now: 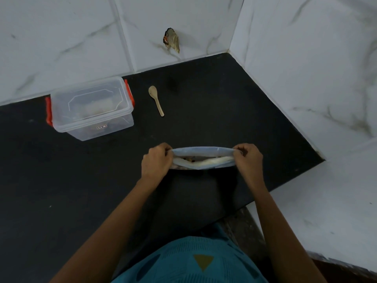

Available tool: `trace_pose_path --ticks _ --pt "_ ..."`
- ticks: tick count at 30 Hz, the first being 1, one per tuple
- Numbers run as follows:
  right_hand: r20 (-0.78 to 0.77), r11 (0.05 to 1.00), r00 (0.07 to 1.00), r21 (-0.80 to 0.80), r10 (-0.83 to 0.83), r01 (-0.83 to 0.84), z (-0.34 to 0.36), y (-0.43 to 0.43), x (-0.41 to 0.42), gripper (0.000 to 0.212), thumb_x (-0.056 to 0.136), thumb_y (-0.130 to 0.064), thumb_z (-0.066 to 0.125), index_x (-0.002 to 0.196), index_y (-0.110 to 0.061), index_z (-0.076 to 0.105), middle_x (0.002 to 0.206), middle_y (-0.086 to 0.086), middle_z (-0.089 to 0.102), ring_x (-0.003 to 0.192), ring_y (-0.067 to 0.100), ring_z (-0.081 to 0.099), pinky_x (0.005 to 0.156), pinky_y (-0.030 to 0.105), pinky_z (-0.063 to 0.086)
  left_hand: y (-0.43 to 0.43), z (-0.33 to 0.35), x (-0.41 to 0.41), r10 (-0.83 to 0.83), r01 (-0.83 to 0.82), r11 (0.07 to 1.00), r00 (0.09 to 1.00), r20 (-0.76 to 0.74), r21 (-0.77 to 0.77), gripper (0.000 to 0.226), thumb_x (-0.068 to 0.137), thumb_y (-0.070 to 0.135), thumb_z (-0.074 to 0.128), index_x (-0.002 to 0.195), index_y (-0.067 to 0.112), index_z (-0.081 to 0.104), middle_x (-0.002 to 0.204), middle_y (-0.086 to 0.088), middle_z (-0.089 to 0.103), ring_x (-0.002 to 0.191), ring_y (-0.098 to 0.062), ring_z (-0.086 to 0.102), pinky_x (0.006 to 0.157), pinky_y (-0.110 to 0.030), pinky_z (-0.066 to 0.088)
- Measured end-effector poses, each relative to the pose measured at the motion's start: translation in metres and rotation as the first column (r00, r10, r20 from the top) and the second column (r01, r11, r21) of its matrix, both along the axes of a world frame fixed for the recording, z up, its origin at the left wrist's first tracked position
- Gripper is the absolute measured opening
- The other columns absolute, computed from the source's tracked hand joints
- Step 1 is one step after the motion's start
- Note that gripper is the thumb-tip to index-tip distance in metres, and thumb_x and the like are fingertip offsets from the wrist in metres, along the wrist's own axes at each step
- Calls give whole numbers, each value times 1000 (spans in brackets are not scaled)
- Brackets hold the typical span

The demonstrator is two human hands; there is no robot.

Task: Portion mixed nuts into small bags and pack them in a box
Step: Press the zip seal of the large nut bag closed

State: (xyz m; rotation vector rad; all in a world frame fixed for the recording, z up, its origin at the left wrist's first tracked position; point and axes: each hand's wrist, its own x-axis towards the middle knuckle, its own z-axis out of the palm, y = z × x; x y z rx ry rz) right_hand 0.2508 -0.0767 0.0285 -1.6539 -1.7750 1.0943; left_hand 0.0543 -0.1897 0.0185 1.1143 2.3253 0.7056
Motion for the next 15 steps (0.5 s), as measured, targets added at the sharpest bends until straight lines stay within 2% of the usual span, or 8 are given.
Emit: trace_pose_path --ticks 4,6,8,12,15 --pt "176 993 979 -76 101 -88 -5 2 2 16 92 -12 45 95 -8 61 95 7 57 79 12 53 66 22 41 7 3 -4 28 -18 995 994 102 -100 23 95 21 45 110 9 58 99 -7 56 82 -17 58 68 -28 48" --pt "221 988 968 -125 116 -90 -5 2 2 19 95 -14 42 97 -7 60 96 10 58 80 14 54 66 23 41 9 2 -4 61 -47 995 986 157 -93 21 93 21 49 105 8 59 107 -9 53 86 -18 57 71 -29 48" --pt "202 987 971 -120 126 -103 -4 2 3 18 95 -14 42 100 -7 59 96 8 56 81 13 53 62 20 40 9 2 -3 100 -85 993 971 218 -78 16 91 20 52 101 8 56 105 -10 53 83 -18 57 70 -28 48" --pt "106 985 988 -143 114 -98 -1 3 7 13 92 -12 48 101 -10 57 94 3 53 77 7 51 61 16 39 7 3 -1 146 -108 986 931 333 -128 13 93 20 51 102 11 54 83 0 53 69 -8 52 56 -18 40" --pt "154 987 983 -139 104 -82 -2 3 8 15 89 -16 53 97 -5 60 88 4 56 69 3 51 54 14 35 7 4 -1 198 -148 978 873 446 -146 12 91 23 53 100 15 53 85 2 53 79 -11 55 67 -22 47"
